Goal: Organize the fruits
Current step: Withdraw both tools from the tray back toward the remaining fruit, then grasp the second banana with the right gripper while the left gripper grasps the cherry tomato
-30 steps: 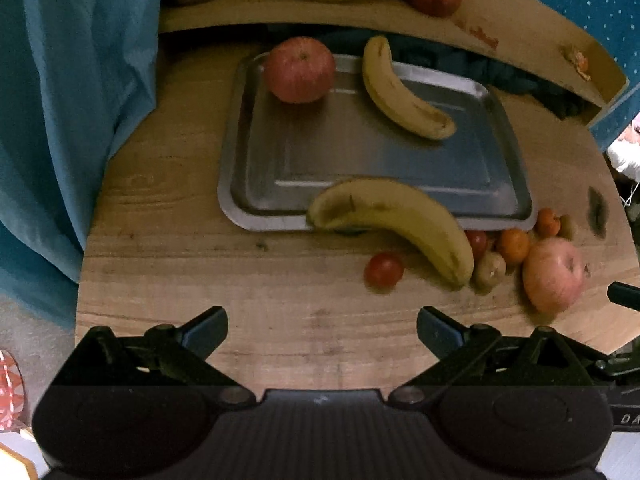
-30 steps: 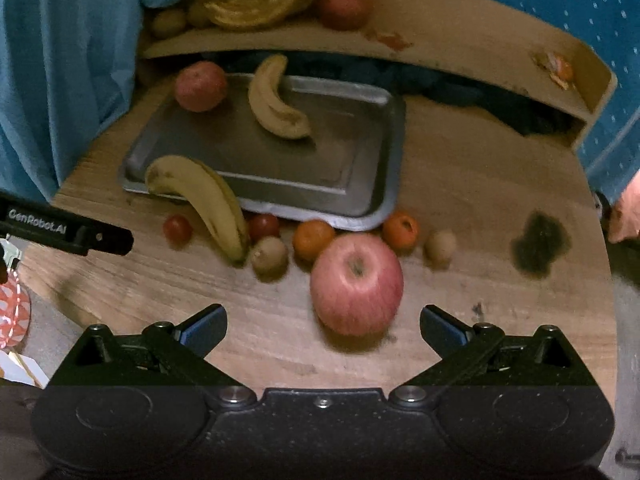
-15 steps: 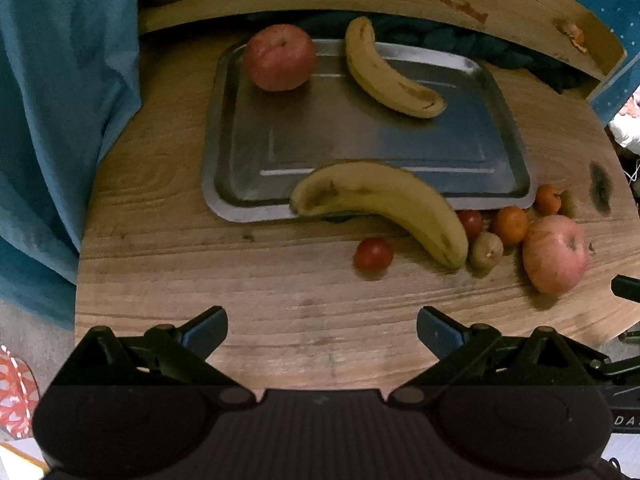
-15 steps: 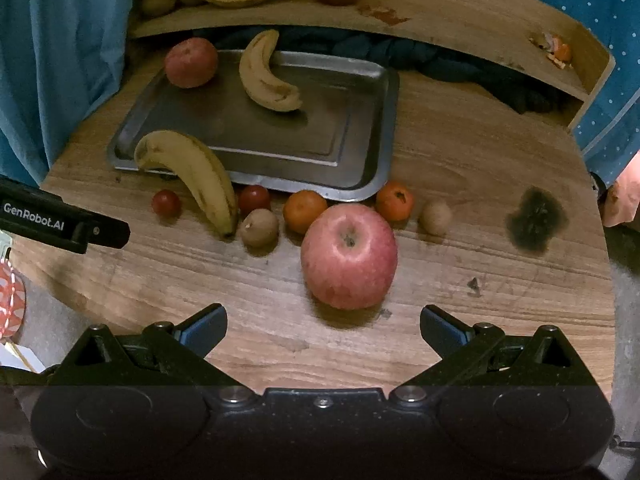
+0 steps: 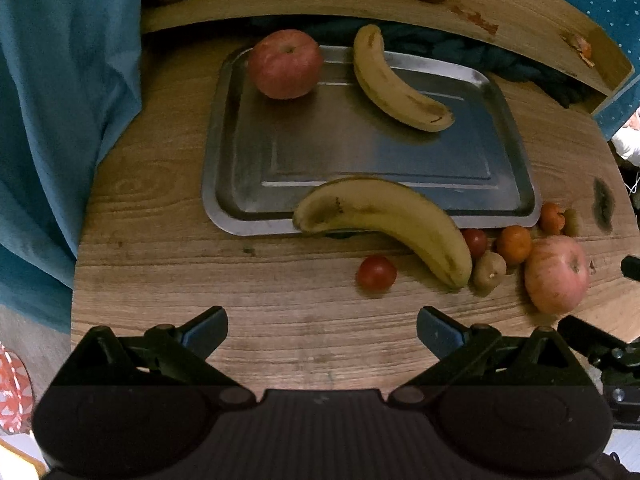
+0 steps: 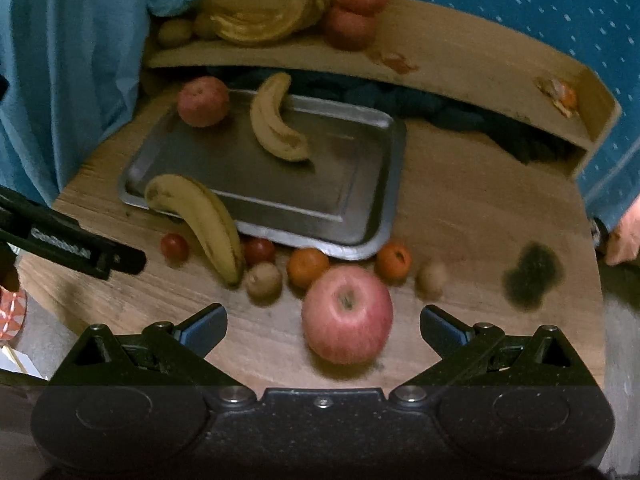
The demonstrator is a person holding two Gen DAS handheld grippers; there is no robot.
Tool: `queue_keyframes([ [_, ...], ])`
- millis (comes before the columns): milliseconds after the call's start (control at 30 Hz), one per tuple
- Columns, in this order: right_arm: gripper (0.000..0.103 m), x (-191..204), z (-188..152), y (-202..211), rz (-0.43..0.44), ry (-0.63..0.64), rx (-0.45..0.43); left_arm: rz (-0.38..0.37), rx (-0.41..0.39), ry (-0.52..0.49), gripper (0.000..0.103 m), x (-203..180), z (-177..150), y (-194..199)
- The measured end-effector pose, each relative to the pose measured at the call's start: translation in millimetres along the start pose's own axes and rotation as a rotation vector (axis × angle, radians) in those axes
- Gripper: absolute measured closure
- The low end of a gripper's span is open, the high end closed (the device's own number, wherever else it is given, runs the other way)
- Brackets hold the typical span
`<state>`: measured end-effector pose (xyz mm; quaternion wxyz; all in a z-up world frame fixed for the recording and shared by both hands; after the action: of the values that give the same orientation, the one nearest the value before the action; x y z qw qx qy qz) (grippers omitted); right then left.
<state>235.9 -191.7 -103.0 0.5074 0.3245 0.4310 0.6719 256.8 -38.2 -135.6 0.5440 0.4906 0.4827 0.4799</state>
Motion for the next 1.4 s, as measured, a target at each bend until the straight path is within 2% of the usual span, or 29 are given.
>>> queue_keyframes([
  [233,0.001,15.6,17.8,-1.0,0.02,0.124,-0.045,-0.035,0.009,0.038,0.0,11.7,-2.8,-8.9],
  [367,0.005,28.9,24.7,-8.4,0.016,0.214,-0.052,-0.049,-0.003,0.041,0.0,13.6,-3.4,-13.6],
  [633,0.013,30.4,52.7,-17.7,0.072,0.232,-0.058,-0.093,-0.075,-0.016,0.002,9.9,-5.2,-13.7],
  [900,0.021,45.2,78.3,-36.5,0.175,0.278,0.007,-0.136,-0.113,-0.047,0.015,7.0,-3.5,-14.7],
  [967,0.024,52.1,81.1,-41.3,0.193,0.301,0.023,-0.142,-0.114,-0.046,0.023,8.1,-3.7,-16.0],
  [1167,0.034,62.2,91.1,-54.7,0.245,0.343,0.069,-0.168,-0.118,-0.063,0.036,6.7,-5.4,-20.3],
  [1267,0.037,62.5,96.3,-59.1,0.259,0.355,0.083,-0.163,-0.117,-0.088,0.041,2.4,-5.2,-22.4],
  [1400,0.04,66.1,101.9,-65.4,0.267,0.377,0.105,-0.132,-0.119,-0.135,0.043,-5.6,-4.5,-24.4],
])
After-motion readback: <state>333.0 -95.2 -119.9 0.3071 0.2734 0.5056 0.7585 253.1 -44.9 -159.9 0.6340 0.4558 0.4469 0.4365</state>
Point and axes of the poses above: each gripper's, at about its wrist camera, not at the fingertips, and y roughly against the way its jaws point, x to its left, z to its top, the point moved 3 cm from there along -y, roughly the way its jaws point, and after that the axes turned 12 degrees about x, right-handed, at the moved point
